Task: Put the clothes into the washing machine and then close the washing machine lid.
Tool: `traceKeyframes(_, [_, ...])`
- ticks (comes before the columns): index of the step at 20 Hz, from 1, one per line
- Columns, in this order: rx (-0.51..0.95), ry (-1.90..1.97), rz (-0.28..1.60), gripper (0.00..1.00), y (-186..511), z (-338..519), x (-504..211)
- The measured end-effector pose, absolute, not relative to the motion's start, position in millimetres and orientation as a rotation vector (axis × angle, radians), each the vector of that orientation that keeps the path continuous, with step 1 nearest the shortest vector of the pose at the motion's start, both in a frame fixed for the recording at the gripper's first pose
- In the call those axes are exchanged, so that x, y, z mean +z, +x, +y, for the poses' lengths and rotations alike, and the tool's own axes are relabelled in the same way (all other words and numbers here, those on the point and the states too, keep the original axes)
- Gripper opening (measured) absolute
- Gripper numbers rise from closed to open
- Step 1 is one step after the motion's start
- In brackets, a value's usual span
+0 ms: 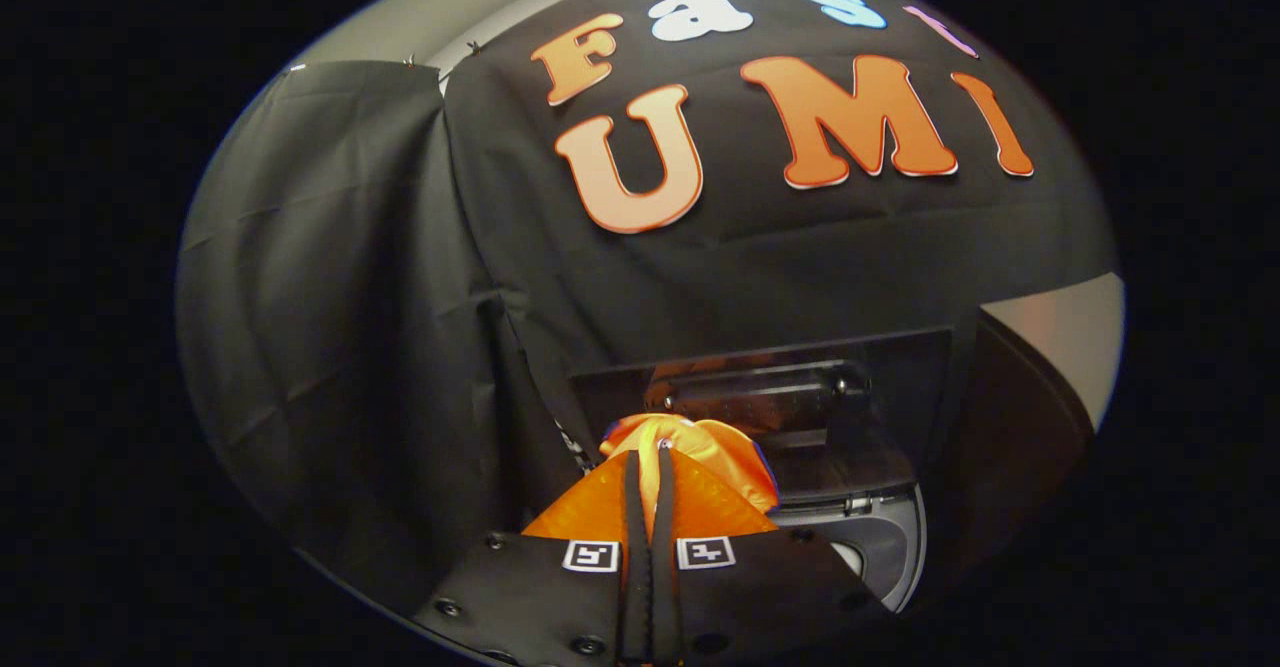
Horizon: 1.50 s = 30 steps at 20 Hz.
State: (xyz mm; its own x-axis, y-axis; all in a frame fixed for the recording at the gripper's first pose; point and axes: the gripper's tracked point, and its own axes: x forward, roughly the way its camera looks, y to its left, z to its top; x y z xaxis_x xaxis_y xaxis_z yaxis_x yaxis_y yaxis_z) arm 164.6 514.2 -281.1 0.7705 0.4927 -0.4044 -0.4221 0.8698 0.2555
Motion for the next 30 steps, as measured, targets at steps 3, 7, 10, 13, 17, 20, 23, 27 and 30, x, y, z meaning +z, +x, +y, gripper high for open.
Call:
traceKeyframes(3, [0.466, 0.156, 0.602, 0.08, 160.7, 514.7, -340.5])
traceKeyframes(7, [0.392, 0.11, 0.705, 0.08, 169.8, 511.6, -410.1])
traceKeyframes(10, [0.348, 0.096, 0.787, 0.08, 180.3, 507.2, -460.0])
traceKeyframes(13, [0.295, 0.083, 0.828, 0.08, 188.5, 497.7, -489.9])
traceKeyframes(17, [0.255, 0.051, 0.975, 0.08, 176.8, 490.1, -537.7])
traceKeyframes(20, [0.229, 0.02, 1.071, 0.08, 175.0, 483.9, -564.7])
traceKeyframes(23, [0.238, 0.006, 1.127, 0.08, 173.9, 488.3, -574.8])
traceKeyframes(27, [0.227, -0.001, 1.149, 0.08, 170.8, 486.2, -574.6])
traceKeyframes(30, [0.228, 0.025, 1.237, 0.12, 155.1, 487.0, -582.2])
